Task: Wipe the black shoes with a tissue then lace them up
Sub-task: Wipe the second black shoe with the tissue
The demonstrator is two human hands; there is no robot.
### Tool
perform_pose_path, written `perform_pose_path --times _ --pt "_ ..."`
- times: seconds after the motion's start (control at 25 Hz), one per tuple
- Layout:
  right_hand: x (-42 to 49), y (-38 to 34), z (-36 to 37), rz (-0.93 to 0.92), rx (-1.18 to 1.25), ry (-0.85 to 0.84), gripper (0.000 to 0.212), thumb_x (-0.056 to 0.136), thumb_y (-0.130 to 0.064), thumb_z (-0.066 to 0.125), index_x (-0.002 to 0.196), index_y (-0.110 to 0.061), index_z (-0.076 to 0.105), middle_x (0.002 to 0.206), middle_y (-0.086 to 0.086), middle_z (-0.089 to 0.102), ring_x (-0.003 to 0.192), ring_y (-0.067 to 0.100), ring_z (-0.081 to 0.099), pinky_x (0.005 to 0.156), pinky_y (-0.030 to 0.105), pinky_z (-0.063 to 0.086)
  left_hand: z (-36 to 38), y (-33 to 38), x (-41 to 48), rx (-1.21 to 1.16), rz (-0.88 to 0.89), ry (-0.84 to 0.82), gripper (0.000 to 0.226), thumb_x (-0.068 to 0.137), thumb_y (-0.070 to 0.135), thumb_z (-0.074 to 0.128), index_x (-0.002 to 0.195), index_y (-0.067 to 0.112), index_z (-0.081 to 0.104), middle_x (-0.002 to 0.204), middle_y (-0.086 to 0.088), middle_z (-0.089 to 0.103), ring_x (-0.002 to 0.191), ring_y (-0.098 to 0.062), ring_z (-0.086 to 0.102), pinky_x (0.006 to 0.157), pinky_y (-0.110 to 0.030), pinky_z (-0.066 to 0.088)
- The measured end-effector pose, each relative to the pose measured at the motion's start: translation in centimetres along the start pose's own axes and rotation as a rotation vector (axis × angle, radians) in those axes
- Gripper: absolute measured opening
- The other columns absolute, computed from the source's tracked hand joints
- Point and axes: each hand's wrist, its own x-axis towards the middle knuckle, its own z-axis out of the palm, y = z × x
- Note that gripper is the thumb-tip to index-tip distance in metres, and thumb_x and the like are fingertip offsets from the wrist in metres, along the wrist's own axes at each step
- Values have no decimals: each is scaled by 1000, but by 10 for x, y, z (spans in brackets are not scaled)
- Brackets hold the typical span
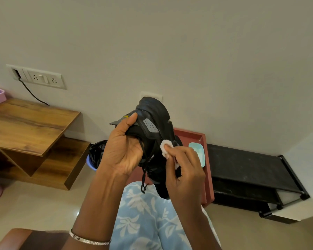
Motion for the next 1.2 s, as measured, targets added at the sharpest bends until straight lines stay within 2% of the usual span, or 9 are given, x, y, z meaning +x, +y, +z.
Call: perform_pose_path --times 0.2,0.32,0.4,0.56,0.64,0.72,0.92,1.08,1.2 --pt "25 -8 6 -6 31 10 14 92 -2 66 103 -4 75 96 6 68 89 19 65 71 30 56 -5 -3 3 17 -14 11 32 89 19 58 114 2 68 120 -20 70 112 -32 68 100 -45 53" --pt "57 -21 14 -37 69 39 16 93 1 65 104 -5 75 96 6 67 88 20 64 74 28 54 -1 -12 -5 20 -44 -32 28 87 17 57 93 1 79 111 -20 73 102 -30 72 90 -41 59" --pt "62 -25 15 -40 75 51 17 93 0 66 106 -6 75 97 5 67 90 20 64 77 26 53 0 -16 -9 19 -44 -32 25 85 16 59 87 4 81 107 -17 74 96 -27 74 86 -39 60" --pt "29 -15 8 -1 116 61 13 93 0 67 103 -4 74 98 4 71 93 18 67 78 28 56 -3 -13 -9 -18 -56 8 29 84 18 60 97 0 78 112 -21 73 107 -32 70 94 -48 53" --pt "2 -6 6 69 80 69 10 94 -9 66 100 -4 73 97 3 72 92 14 68 74 27 57 -5 -12 -7 -25 -25 30 31 84 19 61 109 3 70 114 -20 73 106 -33 71 94 -51 53" --pt "-15 0 6 130 38 65 12 94 -14 65 98 -6 72 96 2 71 91 11 67 72 25 57 -7 -14 -5 -36 -6 25 33 83 20 62 112 5 67 115 -18 72 106 -32 71 94 -49 54" --pt "17 -14 10 121 71 81 11 94 -1 66 103 -4 72 97 4 71 92 15 67 77 17 53 -6 -21 -2 -19 -30 17 36 86 22 60 115 3 68 126 -22 66 121 -34 63 109 -46 45" --pt "44 -27 11 91 91 109 14 96 -2 64 107 -6 73 100 4 71 93 13 65 80 17 52 -4 -31 -10 -1 -55 -56 36 92 26 51 98 4 80 118 -19 71 112 -29 69 99 -39 53" --pt "24 -19 12 74 97 73 14 97 -3 62 107 -6 71 100 2 71 92 14 66 76 23 54 -10 -26 -10 -47 -38 -85 43 92 35 53 104 3 78 128 -23 65 121 -33 63 104 -44 49"
